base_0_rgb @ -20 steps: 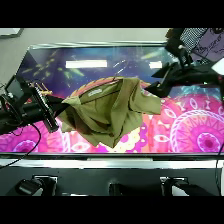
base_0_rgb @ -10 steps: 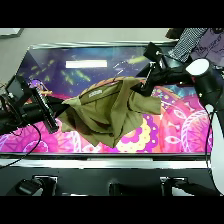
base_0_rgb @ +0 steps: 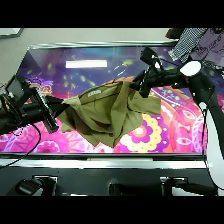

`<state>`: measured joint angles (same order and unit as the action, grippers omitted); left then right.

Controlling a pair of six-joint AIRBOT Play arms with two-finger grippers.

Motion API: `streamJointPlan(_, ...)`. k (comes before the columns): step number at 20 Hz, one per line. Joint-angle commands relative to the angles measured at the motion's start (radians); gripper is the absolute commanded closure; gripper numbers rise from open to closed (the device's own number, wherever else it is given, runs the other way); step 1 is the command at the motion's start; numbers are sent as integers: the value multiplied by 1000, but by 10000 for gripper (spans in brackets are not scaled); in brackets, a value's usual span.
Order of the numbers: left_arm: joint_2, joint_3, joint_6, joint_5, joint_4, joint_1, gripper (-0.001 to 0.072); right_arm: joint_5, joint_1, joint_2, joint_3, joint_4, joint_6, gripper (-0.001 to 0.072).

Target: Fold the clothes and pants, and hang the long-sleeved shirts on hangers.

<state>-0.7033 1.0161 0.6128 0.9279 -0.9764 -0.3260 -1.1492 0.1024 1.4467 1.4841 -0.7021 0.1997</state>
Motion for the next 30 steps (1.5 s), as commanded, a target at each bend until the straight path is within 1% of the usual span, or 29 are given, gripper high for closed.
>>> streamJointPlan(1,-1,-1,1,-1,1,0,689,-92,0,-16,1,-20,2,688)
streamJointPlan(3,-1,-1,1,-1,1,0,681,-114,0,-46,1,-69,11,690)
streamJointPlan(4,0,-1,1,-2,1,0,637,-116,0,-65,1,-93,27,691)
streamJointPlan(6,0,-1,6,-5,1,0,355,-119,0,-117,1,-138,61,692)
streamJointPlan(7,0,-1,35,-9,0,0,264,-129,0,-148,1,-161,73,692)
streamJointPlan(8,-1,-1,76,-25,-15,0,198,-139,0,-179,1,-187,92,692)
streamJointPlan(9,0,-1,120,-47,-30,0,171,-153,0,-203,1,-204,115,692)
streamJointPlan(10,0,-1,166,-82,-53,0,155,-174,0,-227,1,-221,130,692)
streamJointPlan(11,-1,-2,204,-119,-68,0,155,-192,0,-245,1,-232,141,693)
streamJointPlan(12,-1,-2,228,-157,-76,0,155,-210,0,-261,1,-238,161,694)
streamJointPlan(14,0,-2,229,-229,-75,0,155,-242,0,-284,1,-249,216,694)
streamJointPlan(16,0,-2,230,-295,-74,0,155,-258,0,-316,1,-266,316,694)
streamJointPlan(17,0,-2,243,-326,-74,0,155,-258,0,-335,1,-275,354,694)
streamJointPlan(18,0,-2,275,-352,-74,0,155,-255,0,-359,1,-286,382,694)
streamJointPlan(19,0,-2,298,-371,-74,0,156,-238,0,-386,1,-306,416,694)
streamJointPlan(20,0,-2,317,-377,-74,0,156,-204,0,-415,1,-333,471,694)
streamJointPlan(22,0,-2,341,-376,-74,0,157,-100,0,-487,1,-454,639,693)
streamJointPlan(23,0,-2,342,-376,-74,0,157,-43,0,-527,1,-550,737,693)
streamJointPlan(25,0,-2,342,-375,-74,0,157,46,0,-604,1,-772,901,692)
streamJointPlan(27,0,-2,342,-375,-74,0,157,81,0,-672,1,-984,1028,691)
streamJointPlan(28,0,-2,343,-375,-74,0,158,82,0,-701,1,-1071,1079,691)
streamJointPlan(30,0,-2,343,-375,-74,0,162,75,0,-751,1,-1246,1214,691)
